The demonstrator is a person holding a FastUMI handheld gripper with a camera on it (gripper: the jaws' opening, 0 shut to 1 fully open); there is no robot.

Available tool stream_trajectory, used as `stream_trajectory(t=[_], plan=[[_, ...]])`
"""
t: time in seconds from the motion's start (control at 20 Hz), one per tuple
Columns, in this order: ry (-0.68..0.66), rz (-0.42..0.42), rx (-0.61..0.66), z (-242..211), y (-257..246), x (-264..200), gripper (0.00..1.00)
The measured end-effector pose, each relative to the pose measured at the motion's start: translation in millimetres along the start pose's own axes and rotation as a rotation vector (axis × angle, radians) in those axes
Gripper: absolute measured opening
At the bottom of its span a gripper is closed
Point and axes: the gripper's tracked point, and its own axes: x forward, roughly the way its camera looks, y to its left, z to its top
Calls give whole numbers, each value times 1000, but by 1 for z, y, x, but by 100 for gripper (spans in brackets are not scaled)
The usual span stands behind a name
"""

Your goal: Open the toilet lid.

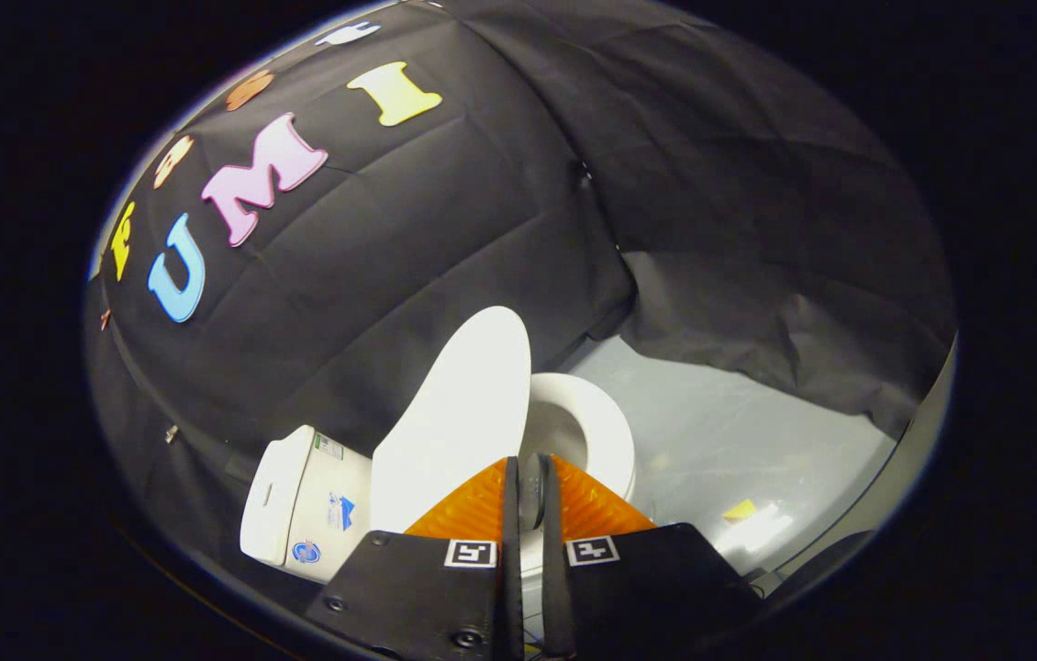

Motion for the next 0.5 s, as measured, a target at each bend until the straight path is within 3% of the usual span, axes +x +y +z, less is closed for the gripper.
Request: stream_trajectory(t=[0.5], plan=[[-181, 30, -304, 25, 127, -57, 14]])
